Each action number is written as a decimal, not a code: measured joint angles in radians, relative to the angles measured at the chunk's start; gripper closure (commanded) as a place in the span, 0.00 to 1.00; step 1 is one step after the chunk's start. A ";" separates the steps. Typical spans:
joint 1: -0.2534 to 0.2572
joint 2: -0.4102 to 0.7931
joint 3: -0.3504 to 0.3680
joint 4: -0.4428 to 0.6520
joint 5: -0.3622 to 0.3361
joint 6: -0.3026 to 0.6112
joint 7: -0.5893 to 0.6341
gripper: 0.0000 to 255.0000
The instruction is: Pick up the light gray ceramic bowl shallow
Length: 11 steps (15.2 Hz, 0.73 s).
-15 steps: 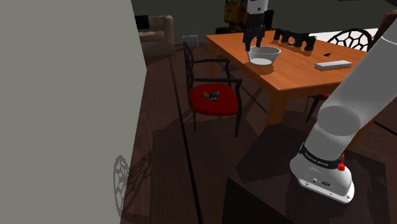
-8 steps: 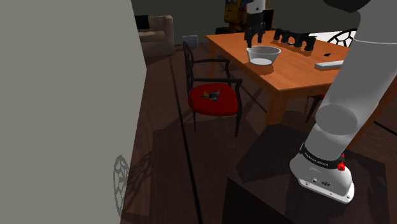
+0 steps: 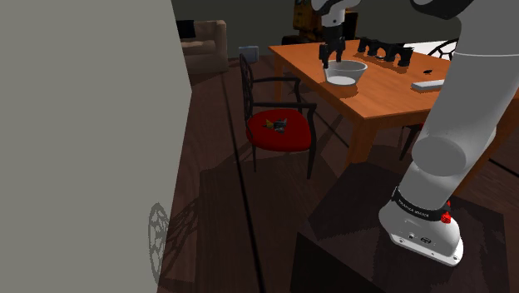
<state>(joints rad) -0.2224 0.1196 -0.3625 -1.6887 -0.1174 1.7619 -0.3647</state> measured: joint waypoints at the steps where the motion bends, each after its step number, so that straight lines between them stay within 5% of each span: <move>1: 0.001 0.000 0.000 -0.010 0.000 0.009 0.002 0.00; 2: 0.000 0.001 0.000 -0.014 0.000 0.015 0.003 1.00; 11: 0.000 0.000 0.000 -0.021 0.000 0.022 0.002 1.00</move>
<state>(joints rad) -0.2225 0.1195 -0.3625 -1.7098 -0.1175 1.7838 -0.3623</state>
